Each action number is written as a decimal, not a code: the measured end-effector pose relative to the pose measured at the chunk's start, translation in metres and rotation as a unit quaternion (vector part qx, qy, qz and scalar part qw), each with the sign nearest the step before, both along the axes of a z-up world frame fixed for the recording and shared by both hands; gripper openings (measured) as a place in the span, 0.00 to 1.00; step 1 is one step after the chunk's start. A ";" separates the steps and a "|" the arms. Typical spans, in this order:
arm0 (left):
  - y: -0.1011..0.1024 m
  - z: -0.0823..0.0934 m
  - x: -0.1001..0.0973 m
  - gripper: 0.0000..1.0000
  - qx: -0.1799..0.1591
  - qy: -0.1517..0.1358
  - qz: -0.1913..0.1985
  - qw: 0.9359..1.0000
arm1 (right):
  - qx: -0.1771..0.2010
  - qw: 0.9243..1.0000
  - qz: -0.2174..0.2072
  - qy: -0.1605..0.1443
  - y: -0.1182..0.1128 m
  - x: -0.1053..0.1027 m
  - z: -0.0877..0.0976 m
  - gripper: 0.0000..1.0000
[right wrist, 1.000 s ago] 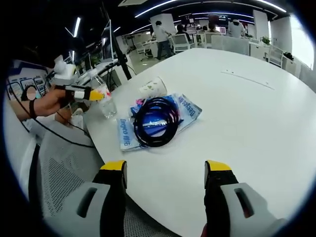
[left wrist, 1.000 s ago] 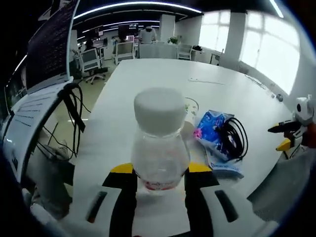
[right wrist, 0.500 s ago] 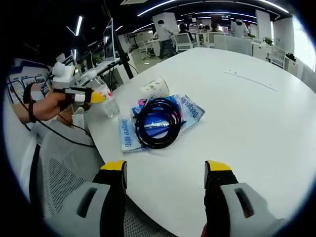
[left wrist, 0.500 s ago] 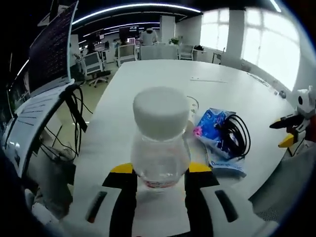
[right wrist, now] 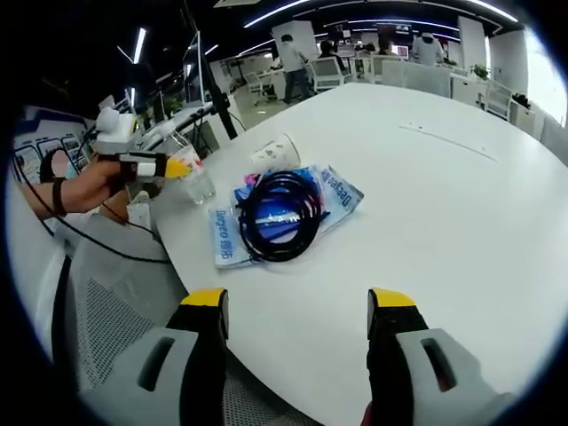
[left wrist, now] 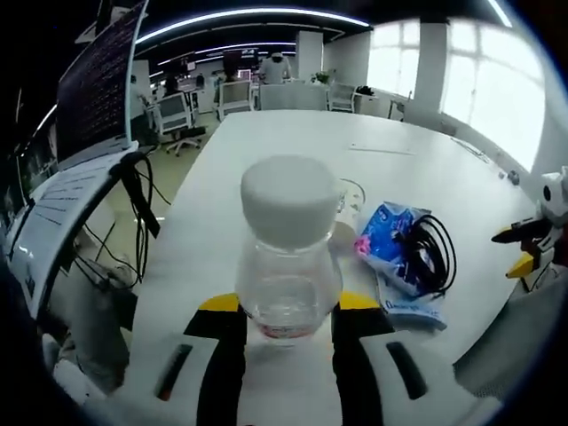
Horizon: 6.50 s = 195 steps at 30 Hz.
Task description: Arrange the tabletop items into an orderly group along one side of the table until the central work area is clear of visible clutter.
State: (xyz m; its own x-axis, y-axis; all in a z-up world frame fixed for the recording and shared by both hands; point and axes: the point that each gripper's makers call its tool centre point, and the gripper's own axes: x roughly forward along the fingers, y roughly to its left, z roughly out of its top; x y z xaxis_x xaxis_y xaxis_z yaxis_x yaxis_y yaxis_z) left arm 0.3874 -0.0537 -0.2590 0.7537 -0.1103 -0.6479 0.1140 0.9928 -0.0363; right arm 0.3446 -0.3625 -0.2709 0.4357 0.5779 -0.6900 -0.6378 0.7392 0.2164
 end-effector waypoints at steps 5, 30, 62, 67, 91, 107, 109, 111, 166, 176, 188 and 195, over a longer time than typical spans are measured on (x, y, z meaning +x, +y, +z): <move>0.003 0.000 0.007 0.36 -0.007 0.000 0.007 1.000 | -0.002 1.000 -0.001 0.002 -0.002 -0.001 0.000 0.62; 0.011 -0.001 0.046 0.36 -0.001 0.003 0.021 1.000 | 0.000 1.000 -0.019 -0.003 -0.001 0.004 0.004 0.62; 0.009 0.001 0.123 0.37 -0.016 -0.007 0.032 0.999 | -0.013 1.000 -0.025 0.004 -0.006 0.007 0.010 0.61; -0.003 0.000 0.136 0.37 -0.018 -0.006 0.029 0.999 | -0.015 1.000 -0.021 0.006 -0.002 0.009 0.010 0.61; -0.041 0.000 0.173 0.37 -0.016 -0.004 0.009 1.000 | -0.010 0.999 -0.042 0.009 -0.019 0.012 0.006 0.62; -0.049 0.005 0.169 0.37 -0.018 -0.003 0.017 1.000 | -0.008 0.999 -0.044 0.011 -0.020 0.013 0.004 0.62; -0.049 0.005 0.169 0.37 -0.019 -0.003 0.018 1.000 | -0.010 0.999 -0.045 0.011 -0.022 0.013 0.002 0.62; -0.050 0.005 0.169 0.37 -0.017 -0.002 0.018 1.000 | -0.007 0.999 -0.049 0.012 -0.024 0.012 0.002 0.62; -0.073 -0.014 0.100 0.54 -0.134 0.050 -0.047 0.989 | 0.010 0.998 -0.061 0.016 -0.020 -0.007 -0.006 0.64; -0.079 -0.022 0.101 0.54 -0.126 0.068 -0.060 0.988 | 0.014 0.998 -0.067 0.015 -0.023 -0.005 -0.006 0.64; -0.092 -0.033 0.112 0.55 -0.118 0.089 -0.077 0.986 | 0.024 0.997 -0.073 0.017 -0.024 -0.002 -0.007 0.64; -0.098 -0.039 0.115 0.55 -0.110 0.100 -0.085 0.985 | 0.025 0.996 -0.079 0.023 -0.029 -0.007 -0.012 0.63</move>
